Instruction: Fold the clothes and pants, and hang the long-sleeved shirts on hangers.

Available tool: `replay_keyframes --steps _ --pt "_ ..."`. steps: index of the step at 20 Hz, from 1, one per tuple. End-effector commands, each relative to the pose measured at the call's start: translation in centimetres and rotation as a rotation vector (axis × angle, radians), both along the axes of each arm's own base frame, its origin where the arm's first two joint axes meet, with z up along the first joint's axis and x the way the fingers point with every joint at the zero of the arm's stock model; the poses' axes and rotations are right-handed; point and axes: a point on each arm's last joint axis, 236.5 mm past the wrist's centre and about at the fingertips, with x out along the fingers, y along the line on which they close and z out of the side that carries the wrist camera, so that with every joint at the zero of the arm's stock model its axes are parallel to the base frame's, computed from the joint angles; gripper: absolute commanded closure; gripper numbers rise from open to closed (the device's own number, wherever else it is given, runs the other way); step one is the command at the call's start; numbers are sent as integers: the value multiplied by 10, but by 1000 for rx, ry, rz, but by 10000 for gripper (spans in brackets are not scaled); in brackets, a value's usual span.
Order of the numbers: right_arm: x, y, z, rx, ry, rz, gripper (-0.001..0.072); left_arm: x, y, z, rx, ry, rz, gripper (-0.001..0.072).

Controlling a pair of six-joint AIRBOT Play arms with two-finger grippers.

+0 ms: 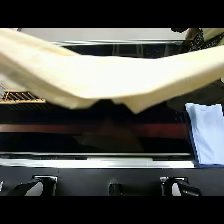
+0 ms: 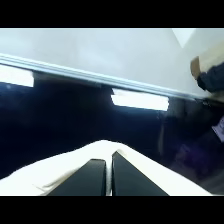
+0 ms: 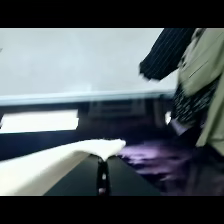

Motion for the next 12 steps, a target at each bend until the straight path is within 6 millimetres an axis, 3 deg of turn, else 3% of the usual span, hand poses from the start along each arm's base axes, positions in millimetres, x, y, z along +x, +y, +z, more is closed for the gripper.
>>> replay_keyframes --steps 1,2,4,6,9,12 --pt "-26 -25 20 64 -83 -141 686 -47 10 14 18 -33 86 694" --pt "-16 -28 14 96 -60 -143 686 -43 11 8 17 -11 83 694" --pt "18 -32 -13 190 47 -136 686 -22 13 -25 0 86 76 694" --pt "72 -30 -69 278 259 -84 686 10 12 -84 -23 246 41 694" --pt "154 -21 -175 393 601 14 685 64 -5 -207 -35 524 -40 694" --pt "224 -6 -297 433 881 49 685 111 -29 -335 -53 723 -76 693"
